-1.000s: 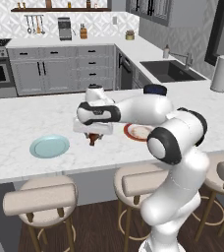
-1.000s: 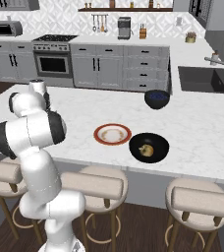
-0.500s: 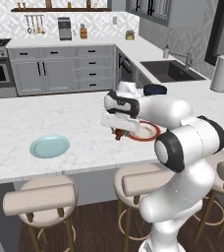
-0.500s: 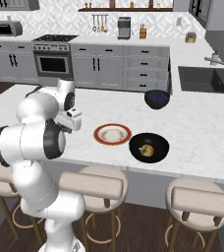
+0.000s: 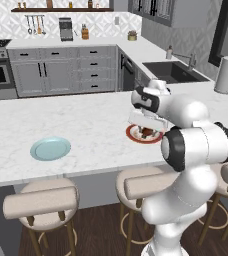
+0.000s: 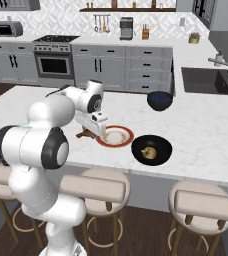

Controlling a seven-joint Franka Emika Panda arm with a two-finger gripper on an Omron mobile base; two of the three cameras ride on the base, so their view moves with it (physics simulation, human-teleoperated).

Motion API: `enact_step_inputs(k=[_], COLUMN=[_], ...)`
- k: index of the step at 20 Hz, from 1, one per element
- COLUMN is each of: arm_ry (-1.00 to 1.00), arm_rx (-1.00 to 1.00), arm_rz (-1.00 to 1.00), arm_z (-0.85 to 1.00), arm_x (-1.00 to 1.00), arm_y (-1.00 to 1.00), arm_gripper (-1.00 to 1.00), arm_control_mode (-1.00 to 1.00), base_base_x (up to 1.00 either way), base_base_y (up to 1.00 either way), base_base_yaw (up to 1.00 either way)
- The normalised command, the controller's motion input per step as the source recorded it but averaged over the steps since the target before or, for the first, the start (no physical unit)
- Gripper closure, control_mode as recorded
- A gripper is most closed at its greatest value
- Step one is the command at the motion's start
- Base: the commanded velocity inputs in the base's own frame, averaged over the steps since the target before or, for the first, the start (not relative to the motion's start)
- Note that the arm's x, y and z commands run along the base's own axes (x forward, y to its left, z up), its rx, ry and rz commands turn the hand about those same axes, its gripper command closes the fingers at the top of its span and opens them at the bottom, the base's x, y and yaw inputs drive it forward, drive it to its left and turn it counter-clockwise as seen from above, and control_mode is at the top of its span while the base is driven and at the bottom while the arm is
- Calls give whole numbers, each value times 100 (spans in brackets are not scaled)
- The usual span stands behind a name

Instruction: Pick the chicken drumstick and onion from their plates and place them in the bowl. Then put the bowl in the fridge.

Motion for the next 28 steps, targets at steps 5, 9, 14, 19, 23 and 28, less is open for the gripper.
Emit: enact_step_inputs(k=[5,9,14,19,23,28], arm_ry=[3,1,3,2,1,1], arm_rx=[-4,-5,-7,-7,-5,0], arm_rz=[-10,-5,-1,0,4,1], arm_z=[13,1,-3,-9,-30,-40], arm_x=[-1,0,18,18,36,45], arm_y=[-100,-100,-100,-93,-37,-8], arm_gripper=[100,100,100,100,100,100], arm_control_mode=[-100,-100,-100,-100,-100,-100], base_base_x=[0,0,0,0,0,0], base_base_y=[0,0,0,0,0,0], base_base_yaw=[0,0,0,0,0,0])
